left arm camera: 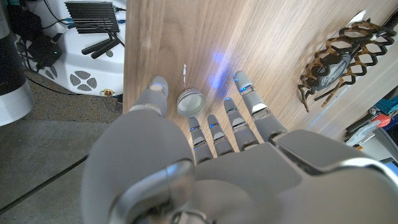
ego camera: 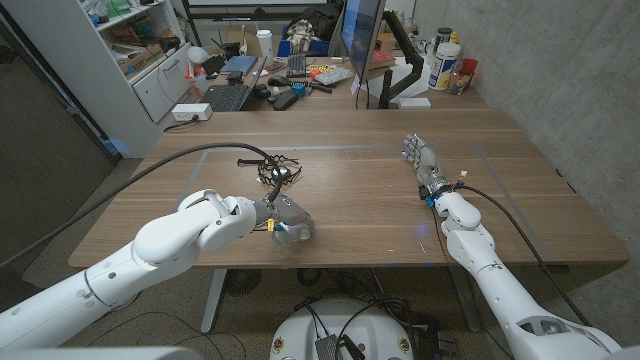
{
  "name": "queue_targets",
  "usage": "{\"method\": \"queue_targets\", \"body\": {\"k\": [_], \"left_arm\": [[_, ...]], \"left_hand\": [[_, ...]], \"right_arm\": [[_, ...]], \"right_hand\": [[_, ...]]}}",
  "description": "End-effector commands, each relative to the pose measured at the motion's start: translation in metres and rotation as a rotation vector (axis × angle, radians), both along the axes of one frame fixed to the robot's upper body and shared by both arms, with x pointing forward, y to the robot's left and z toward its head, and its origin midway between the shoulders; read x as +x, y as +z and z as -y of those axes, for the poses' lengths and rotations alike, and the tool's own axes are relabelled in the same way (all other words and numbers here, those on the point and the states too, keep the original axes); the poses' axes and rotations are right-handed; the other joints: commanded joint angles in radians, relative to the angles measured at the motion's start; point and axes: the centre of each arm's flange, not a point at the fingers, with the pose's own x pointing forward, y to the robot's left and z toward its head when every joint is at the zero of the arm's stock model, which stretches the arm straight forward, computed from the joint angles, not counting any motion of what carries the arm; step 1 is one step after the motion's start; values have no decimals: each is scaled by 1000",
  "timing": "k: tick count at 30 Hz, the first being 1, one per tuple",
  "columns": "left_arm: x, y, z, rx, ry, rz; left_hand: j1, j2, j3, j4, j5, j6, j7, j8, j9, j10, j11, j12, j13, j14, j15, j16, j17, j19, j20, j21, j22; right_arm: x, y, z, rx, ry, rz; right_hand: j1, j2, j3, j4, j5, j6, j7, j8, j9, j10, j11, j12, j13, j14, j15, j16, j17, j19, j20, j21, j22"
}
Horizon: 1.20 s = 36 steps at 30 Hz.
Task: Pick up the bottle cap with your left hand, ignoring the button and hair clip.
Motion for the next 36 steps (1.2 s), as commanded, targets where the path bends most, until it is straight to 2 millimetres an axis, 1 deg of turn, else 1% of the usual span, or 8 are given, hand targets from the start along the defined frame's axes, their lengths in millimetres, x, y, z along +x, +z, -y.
{"method": "queue_targets", "body": {"k": [1,7,11,19,22,28,31,36], "left_arm": [[0,-3,0,4,-37,50],[-1,-5,-1,14,-41,81],[-1,-8,-1,18,-51,104],[-1,-11,-2,25,-55,117],[0,-14,-2,26,-60,120],[1,-25,0,42,-79,129],[1,-29,0,41,-103,143],[0,-36,2,42,-135,178]], "left_hand": [[33,14,3,-7,2,28,1,16,3,29,-2,15,7,30,-141,11,6,29,-14,13,4],[103,45,24,-24,-5,41,1,23,3,51,-5,28,11,57,-147,19,15,66,-43,28,4],[155,64,30,-28,-18,65,2,36,5,82,-4,47,18,118,-160,46,36,109,-66,47,3],[218,73,7,-28,-32,72,2,45,7,74,24,61,39,156,-144,96,106,137,-97,61,3],[239,75,-22,-21,-36,77,2,51,10,96,28,87,59,189,-150,148,166,149,-104,70,5],[261,72,-72,-14,-38,72,3,56,18,65,39,107,95,164,-145,203,263,157,-98,83,10],[299,79,-107,-15,-37,127,3,90,33,92,36,153,134,189,-159,275,356,190,-125,113,16],[370,79,-160,-18,-38,159,3,124,58,68,38,208,208,212,-168,403,526,237,-169,177,29]], "right_arm": [[-1,-1,1,1,-5,1],[-1,-1,1,2,-8,1],[-1,-2,2,6,-9,-1],[-1,-3,2,0,-13,2],[-1,-2,1,-3,-16,7],[-1,-3,1,0,-19,15],[-1,-3,0,-6,-23,17],[-1,-4,-1,-7,-22,25]], "right_hand": [[-9,43,0,-2,7,7,3,6,4,4,1,3,4,2,-5,-2,1,3,-101,-1,4],[-8,43,0,-2,7,7,3,6,4,2,0,2,4,3,-5,-2,1,3,-100,-3,4],[-9,43,-1,-2,7,7,2,6,4,3,0,3,4,2,-5,-2,1,4,-100,-4,4],[-9,42,-1,-2,7,7,2,6,4,3,2,3,4,6,-2,-1,1,4,-100,-6,4],[-9,42,0,-2,7,6,1,6,4,2,2,2,4,9,-1,-1,0,4,-99,-7,4],[-8,42,2,-2,8,5,-6,5,4,4,0,3,4,13,2,-1,0,4,-96,-9,4],[-7,42,3,-3,8,6,-7,6,4,5,-1,3,4,15,1,-1,-1,4,-96,-10,4],[-6,43,5,-3,8,8,-10,6,4,6,1,4,4,17,1,-1,-1,4,-96,-10,4]]}}
